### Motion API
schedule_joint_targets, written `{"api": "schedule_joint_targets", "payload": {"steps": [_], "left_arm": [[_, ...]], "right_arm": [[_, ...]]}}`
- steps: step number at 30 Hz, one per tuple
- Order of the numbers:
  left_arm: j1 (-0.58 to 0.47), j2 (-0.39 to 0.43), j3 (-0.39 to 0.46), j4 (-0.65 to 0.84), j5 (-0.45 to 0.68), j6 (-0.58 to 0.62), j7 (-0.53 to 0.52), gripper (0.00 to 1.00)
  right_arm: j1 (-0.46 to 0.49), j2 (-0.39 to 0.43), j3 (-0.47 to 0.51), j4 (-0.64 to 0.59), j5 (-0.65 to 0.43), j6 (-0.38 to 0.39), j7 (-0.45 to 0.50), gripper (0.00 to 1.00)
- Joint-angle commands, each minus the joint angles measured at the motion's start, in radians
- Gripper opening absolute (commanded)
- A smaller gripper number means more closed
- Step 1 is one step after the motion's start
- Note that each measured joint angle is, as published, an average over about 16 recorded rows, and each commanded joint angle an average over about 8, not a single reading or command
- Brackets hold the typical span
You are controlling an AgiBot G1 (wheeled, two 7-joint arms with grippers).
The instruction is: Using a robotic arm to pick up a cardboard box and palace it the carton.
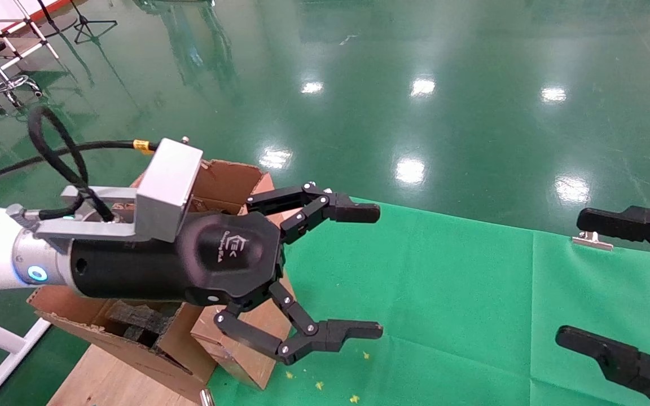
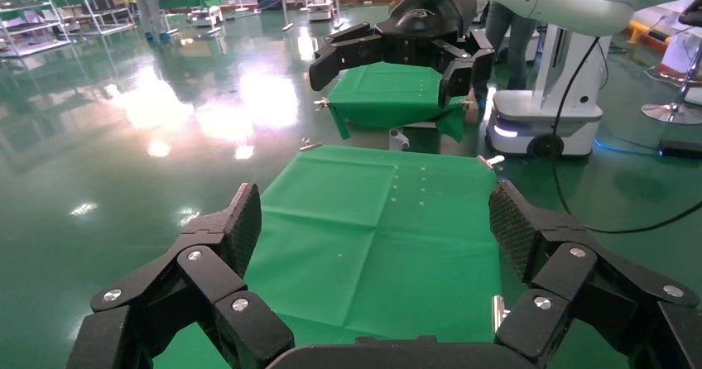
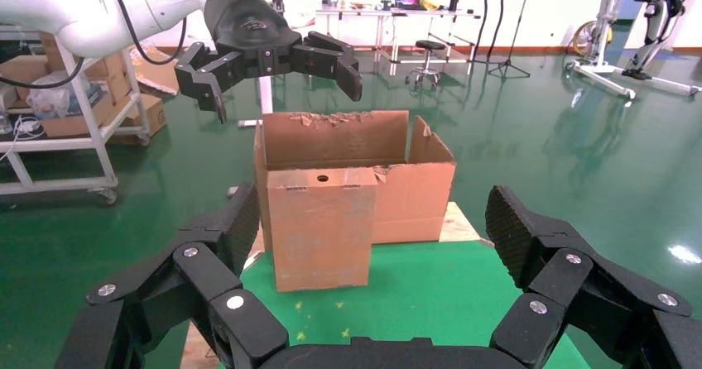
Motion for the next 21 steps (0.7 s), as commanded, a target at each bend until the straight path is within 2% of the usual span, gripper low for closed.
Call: {"api": "schedule_joint_targets", "payload": {"steps": [1, 10, 12, 19, 20, 21], "left_arm": [[0.000, 0.000, 0.000, 0.000, 0.000, 0.000, 0.000, 1.00], [0.000, 0.000, 0.000, 0.000, 0.000, 0.000, 0.000, 1.00], [0.000, 0.000, 0.000, 0.000, 0.000, 0.000, 0.000, 1.00], [-0.015, -0.025, 0.021, -0.021, 0.070, -0.017, -0.023, 1.00], [-0.022, -0.032, 0.028, -0.028, 0.092, -0.023, -0.034, 1.00], [-0.029, -0.039, 0.036, -0.035, 0.116, -0.030, -0.045, 1.00]], "right_arm": [[0.000, 0.000, 0.000, 0.000, 0.000, 0.000, 0.000, 1.00], [0.000, 0.000, 0.000, 0.000, 0.000, 0.000, 0.000, 1.00], [0.000, 0.000, 0.000, 0.000, 0.000, 0.000, 0.000, 0.94], [0.000, 0.000, 0.000, 0.000, 0.000, 0.000, 0.000, 0.08], [0.000, 0.000, 0.000, 0.000, 0.000, 0.000, 0.000, 0.00], [0.000, 0.000, 0.000, 0.000, 0.000, 0.000, 0.000, 0.00]]}}
